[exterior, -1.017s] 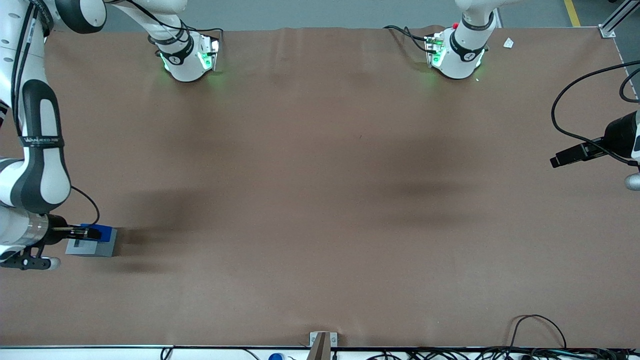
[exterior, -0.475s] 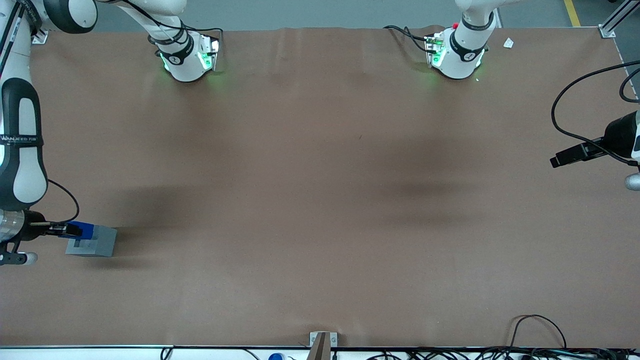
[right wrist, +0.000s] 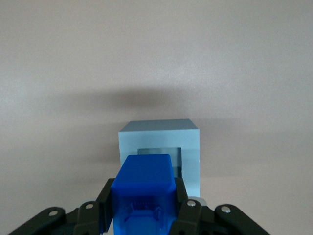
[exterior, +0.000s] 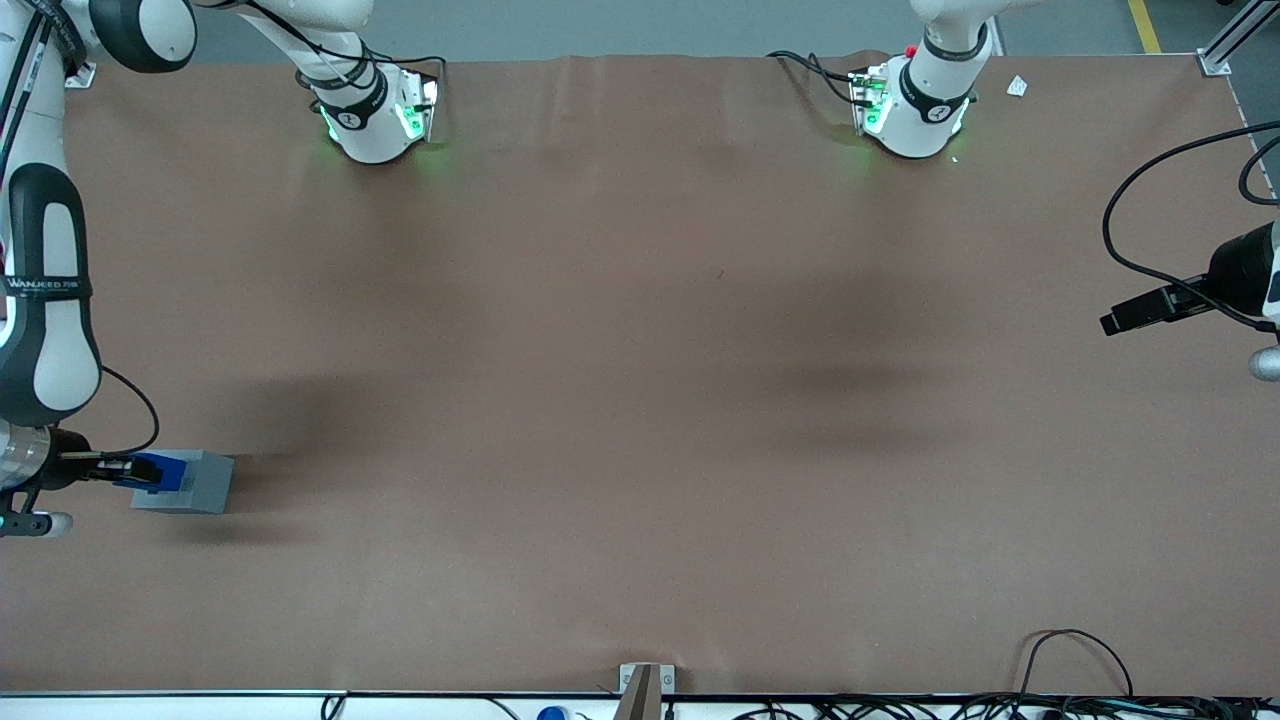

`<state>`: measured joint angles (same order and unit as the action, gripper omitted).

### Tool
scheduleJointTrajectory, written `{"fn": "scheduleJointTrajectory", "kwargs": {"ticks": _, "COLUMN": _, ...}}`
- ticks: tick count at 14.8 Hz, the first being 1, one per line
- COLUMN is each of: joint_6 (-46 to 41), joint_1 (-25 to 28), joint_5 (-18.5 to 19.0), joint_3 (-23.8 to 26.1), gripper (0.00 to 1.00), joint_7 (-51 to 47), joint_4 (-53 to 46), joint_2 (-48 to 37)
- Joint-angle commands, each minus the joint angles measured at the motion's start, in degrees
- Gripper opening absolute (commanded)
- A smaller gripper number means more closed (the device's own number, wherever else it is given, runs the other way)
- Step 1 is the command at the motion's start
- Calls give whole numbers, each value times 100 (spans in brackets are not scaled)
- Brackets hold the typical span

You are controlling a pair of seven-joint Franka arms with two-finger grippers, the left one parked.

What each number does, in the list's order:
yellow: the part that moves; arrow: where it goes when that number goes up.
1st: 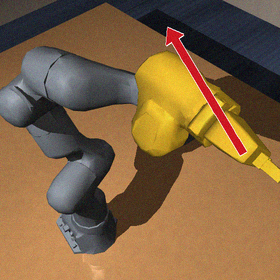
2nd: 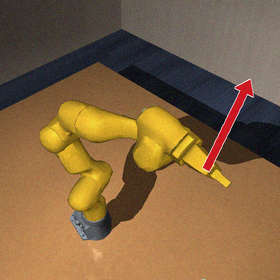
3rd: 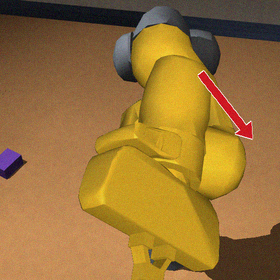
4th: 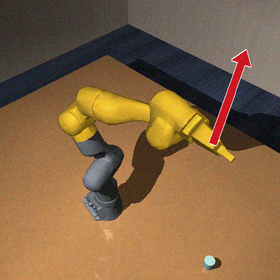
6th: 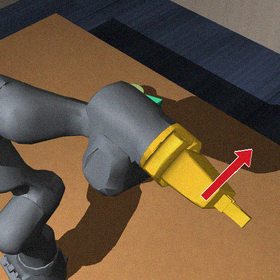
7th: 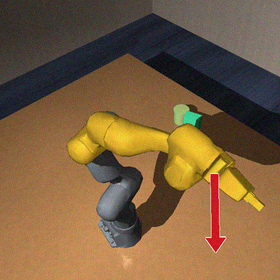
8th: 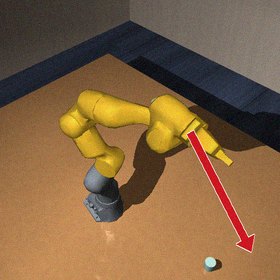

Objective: Insert blue part into gray base with right arm
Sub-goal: 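Lower the blue block into the gray base's recess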

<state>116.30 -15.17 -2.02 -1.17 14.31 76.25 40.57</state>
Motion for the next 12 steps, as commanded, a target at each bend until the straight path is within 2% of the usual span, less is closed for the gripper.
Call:
{"fn": "scheduleJointTrajectory", "kwargs": {"ticks": 1, "joint_6": 51, "joint_1": -100, "joint_5": 52, "joint_3": 65, "gripper": 0, "joint_7": 37, "joint_4": -76, "joint_2": 91}}
{"fn": "scheduleJointTrajectory", "kwargs": {"ticks": 12, "joint_6": 218, "joint_1": -153, "joint_5": 44, "joint_3": 73, "gripper": 0, "joint_7": 46, "joint_4": -75, "joint_2": 214}}
